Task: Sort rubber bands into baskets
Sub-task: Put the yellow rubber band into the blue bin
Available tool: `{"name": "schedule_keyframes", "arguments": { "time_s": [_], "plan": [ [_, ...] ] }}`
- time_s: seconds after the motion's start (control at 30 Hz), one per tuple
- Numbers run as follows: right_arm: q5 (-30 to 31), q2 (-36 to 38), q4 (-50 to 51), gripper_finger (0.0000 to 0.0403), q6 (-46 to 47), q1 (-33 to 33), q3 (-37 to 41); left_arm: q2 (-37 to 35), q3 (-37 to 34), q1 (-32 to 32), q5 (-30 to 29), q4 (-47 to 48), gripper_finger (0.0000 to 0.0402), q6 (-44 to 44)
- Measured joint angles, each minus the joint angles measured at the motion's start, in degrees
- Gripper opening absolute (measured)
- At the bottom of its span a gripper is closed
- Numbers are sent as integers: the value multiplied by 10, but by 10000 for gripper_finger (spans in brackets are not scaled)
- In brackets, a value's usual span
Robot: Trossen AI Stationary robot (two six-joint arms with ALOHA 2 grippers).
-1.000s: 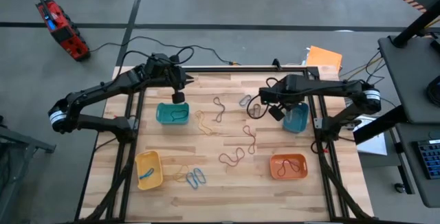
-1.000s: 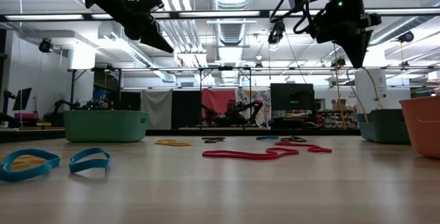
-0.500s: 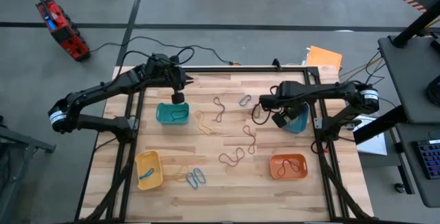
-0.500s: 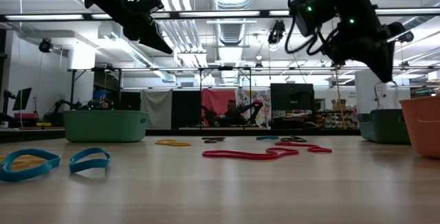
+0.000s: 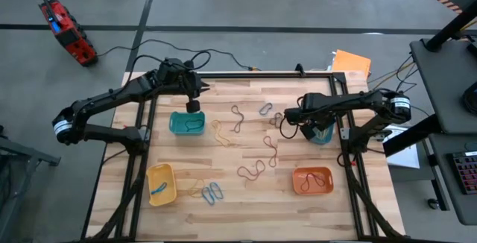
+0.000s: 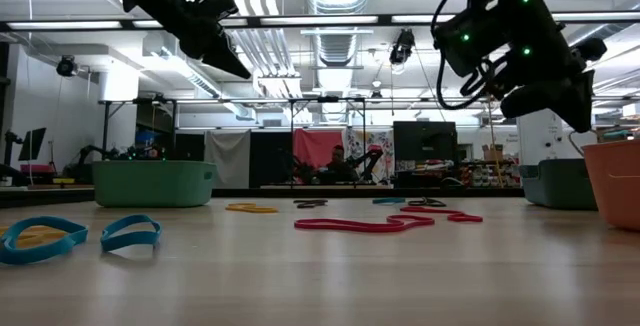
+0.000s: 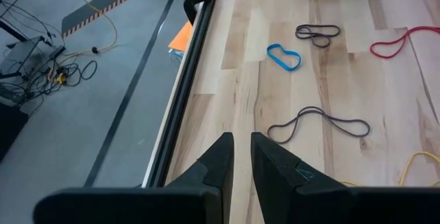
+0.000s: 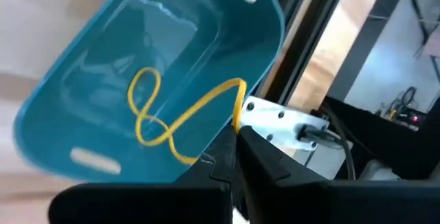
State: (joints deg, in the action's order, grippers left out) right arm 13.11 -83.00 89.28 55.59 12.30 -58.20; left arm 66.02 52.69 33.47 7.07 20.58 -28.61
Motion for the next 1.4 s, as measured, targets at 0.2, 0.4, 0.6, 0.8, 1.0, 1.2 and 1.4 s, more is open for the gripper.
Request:
{"name": "schedule_keyframes", "arguments": {
  "time_s": [0.2,0.4,0.6,0.8,1.0,1.2,1.4],
  "plan": [
    [42,0,-43,9,0,1,16,0,0,0,0,0,36,0],
    [68,0,-112,9,-14,1,27,0,0,0,0,0,36,0],
    [-9,0,-154,9,-56,1,34,0,0,0,0,0,36,0],
    [-78,0,-141,9,-58,1,45,0,0,0,0,0,36,0],
    [-47,0,-120,9,-22,16,60,0,0,0,0,0,36,-3],
    [3,0,-124,9,-1,42,80,0,0,0,0,0,36,-4],
    [36,0,-170,9,-1,56,95,0,0,0,0,0,36,-4]
  ]
}}
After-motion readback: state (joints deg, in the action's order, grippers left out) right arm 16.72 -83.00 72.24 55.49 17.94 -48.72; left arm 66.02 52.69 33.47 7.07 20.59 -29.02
